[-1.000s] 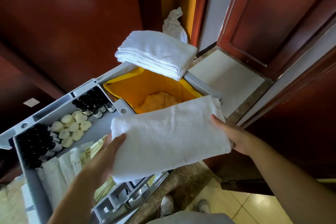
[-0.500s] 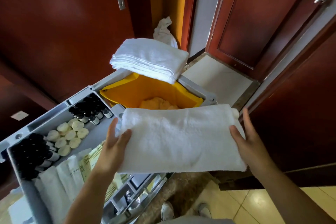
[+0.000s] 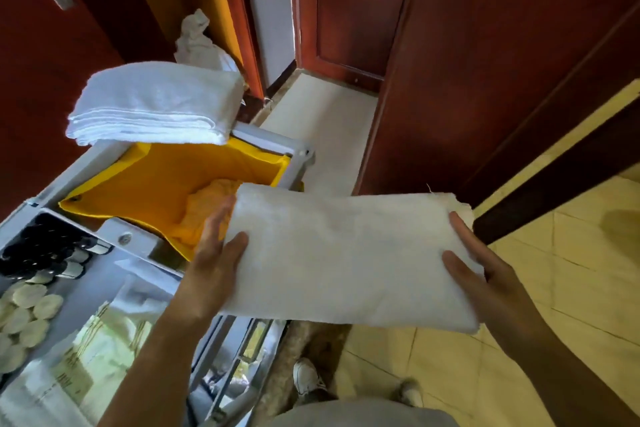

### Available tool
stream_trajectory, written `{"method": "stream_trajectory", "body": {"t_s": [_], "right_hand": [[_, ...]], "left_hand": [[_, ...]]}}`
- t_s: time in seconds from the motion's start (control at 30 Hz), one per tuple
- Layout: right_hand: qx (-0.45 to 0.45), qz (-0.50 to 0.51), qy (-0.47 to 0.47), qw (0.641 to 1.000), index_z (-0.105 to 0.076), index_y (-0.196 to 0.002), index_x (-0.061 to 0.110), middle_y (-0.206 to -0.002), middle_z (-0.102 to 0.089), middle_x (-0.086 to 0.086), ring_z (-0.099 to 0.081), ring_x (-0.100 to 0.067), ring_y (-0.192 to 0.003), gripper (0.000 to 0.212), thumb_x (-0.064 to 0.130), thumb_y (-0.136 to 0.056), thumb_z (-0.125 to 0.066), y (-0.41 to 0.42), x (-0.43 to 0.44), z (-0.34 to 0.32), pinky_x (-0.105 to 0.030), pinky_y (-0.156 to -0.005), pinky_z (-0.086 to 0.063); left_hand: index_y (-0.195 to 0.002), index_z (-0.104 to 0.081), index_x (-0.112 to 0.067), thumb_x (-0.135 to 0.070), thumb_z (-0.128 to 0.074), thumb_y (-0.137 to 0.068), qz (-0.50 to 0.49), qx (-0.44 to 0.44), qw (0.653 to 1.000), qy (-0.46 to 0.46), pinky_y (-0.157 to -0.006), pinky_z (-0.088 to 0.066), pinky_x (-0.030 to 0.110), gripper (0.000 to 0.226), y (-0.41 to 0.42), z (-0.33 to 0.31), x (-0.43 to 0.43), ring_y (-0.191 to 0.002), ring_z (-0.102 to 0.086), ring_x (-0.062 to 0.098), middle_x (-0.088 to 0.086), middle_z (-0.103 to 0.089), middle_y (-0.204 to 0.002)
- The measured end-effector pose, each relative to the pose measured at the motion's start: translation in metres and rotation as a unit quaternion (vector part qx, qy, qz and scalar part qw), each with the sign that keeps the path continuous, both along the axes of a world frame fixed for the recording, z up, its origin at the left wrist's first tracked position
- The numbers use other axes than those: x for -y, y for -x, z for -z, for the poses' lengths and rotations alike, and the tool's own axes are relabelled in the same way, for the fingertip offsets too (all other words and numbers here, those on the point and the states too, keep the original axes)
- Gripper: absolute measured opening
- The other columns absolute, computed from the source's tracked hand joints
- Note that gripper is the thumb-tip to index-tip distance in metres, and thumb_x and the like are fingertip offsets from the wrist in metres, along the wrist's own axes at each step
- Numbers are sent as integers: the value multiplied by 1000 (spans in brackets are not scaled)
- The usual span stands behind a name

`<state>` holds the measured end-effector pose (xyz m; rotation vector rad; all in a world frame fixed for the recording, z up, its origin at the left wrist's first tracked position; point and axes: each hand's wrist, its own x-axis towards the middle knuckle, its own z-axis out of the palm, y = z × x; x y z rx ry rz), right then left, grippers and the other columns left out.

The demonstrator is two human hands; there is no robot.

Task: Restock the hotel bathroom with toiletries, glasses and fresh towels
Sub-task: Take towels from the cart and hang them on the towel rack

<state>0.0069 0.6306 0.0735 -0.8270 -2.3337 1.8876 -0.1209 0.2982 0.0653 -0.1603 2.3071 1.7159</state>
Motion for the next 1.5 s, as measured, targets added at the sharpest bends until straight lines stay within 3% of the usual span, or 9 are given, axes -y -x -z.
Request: {"method": "stream_trajectory", "body": {"t_s": [0.17, 0.23, 0.3, 0.6, 0.77, 1.07, 1.2, 1.33, 1.5], "right_hand": [[7, 74, 21, 997, -52, -136, 66, -143, -51, 21, -53, 6, -111, 47, 44, -96, -64, -51, -43, 11, -18, -77, -49], [5, 96, 34, 995, -55, -136, 64, -143, -53, 18, -53, 7, -113, 45, 43, -97, -64, -74, -64, 16, -20, -79, -48], [3, 107, 36, 994, -55, -136, 62, -142, -54, 18, -53, 9, -112, 44, 42, -98, -62, -97, -87, 20, -19, -79, -48], [15, 165, 15, 986, -52, -142, 59, -154, -48, 12, -50, -19, -134, 43, 43, -103, -57, -217, -221, 48, -42, -108, -46], [-4, 244, 12, 970, -54, -142, 57, -141, -56, 14, -58, 0, -112, 42, 39, -104, -57, -298, -287, 50, -21, -82, -49], [-29, 387, 27, 921, -61, -128, 64, -148, -54, 14, -57, -2, -117, 38, 35, -103, -62, -395, -365, 51, -33, -95, -51], [-37, 434, 27, 900, -64, -125, 62, -146, -56, 16, -56, 8, -114, 37, 33, -103, -63, -396, -393, 53, -18, -86, -47], [-33, 470, 11, 882, -64, -126, 61, -149, -53, 17, -55, -7, -128, 36, 33, -103, -62, -384, -428, 56, -27, -101, -44], [-35, 516, 0, 856, -64, -127, 60, -148, -54, 17, -56, 0, -124, 36, 34, -103, -62, -358, -484, 53, -23, -96, -46]], "left_hand": [[-132, -44, -68, -28, -49, -109, 56, 19, 998, 22, -82, -45, 28, 47, -22, 0, -53, -104, -54, -2, -21, -56, -127], [-131, -45, -71, -30, -50, -108, 80, 2, 996, 40, -92, -41, 28, 48, -37, -2, -78, -109, -47, -12, -30, -46, -134], [-129, -46, -68, -27, -49, -109, 90, -3, 995, 43, -84, -39, 18, 45, -54, -4, -107, -100, -45, -22, -40, -41, -124], [-134, -54, -62, -26, -48, -110, 133, 34, 990, -23, -90, -48, 28, 44, -139, 23, -257, -117, -54, 5, -22, -50, -138], [-123, -63, -63, -25, -56, -106, 161, 68, 983, -59, -111, -47, 54, 43, -183, 37, -354, -129, -55, 23, -11, -53, -147], [-119, -68, -62, -19, -57, -106, 298, 100, 945, -92, -81, -55, 37, 46, -212, 30, -507, -117, -64, 22, -6, -57, -147], [-121, -67, -62, -25, -55, -107, 340, 107, 932, -68, -86, -58, 41, 42, -202, 26, -564, -120, -63, 23, -10, -56, -145], [-125, -65, -62, -34, -59, -105, 366, 116, 922, -54, -87, -59, 43, 35, -181, 30, -625, -117, -64, 22, -12, -60, -139], [-133, -60, -59, -33, -63, -103, 426, 133, 893, -61, -98, -57, 53, 40, -144, 32, -716, -120, -64, 22, -12, -59, -141]]}}
